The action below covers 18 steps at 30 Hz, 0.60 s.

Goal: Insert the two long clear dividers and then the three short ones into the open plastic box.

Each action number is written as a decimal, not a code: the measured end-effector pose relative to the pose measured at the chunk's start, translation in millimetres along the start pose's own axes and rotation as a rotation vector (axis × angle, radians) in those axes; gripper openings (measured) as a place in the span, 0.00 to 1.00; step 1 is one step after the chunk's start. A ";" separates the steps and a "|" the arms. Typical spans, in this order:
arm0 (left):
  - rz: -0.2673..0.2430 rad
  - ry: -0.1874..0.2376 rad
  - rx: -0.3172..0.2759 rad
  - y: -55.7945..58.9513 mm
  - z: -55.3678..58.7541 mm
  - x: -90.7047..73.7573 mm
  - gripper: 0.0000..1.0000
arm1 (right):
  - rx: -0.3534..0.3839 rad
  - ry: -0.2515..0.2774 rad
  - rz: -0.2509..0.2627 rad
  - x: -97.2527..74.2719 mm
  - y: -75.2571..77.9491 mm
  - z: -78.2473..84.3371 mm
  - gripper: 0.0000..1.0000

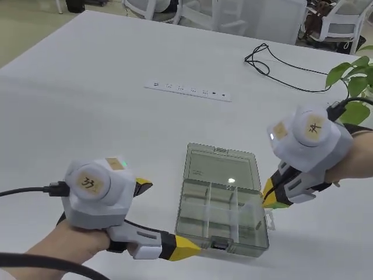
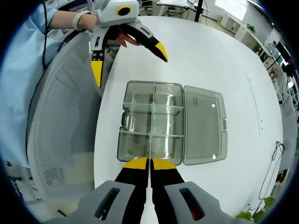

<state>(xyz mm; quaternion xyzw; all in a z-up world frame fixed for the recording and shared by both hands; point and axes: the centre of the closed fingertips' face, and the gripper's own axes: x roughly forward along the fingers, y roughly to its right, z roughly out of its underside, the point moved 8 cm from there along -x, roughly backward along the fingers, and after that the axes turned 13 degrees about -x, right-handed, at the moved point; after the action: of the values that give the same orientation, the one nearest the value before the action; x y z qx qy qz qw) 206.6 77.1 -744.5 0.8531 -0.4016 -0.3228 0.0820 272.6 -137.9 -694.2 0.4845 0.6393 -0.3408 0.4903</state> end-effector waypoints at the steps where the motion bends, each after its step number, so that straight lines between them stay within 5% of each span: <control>1: 0.000 0.000 0.001 0.2 -0.1 0.2 1.00 | 0.001 0.000 0.001 0.0 0.2 0.0 0.02; 18: 0.002 0.000 -0.008 0.4 0.8 1.1 0.98 | -0.007 -0.053 -0.024 5.3 3.7 -4.3 0.02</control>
<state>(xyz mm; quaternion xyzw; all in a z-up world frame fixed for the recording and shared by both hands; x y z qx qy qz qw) 206.4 76.2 -745.6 0.8523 -0.4012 -0.3243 0.0860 274.6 -131.4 -697.9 0.4660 0.6331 -0.3572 0.5044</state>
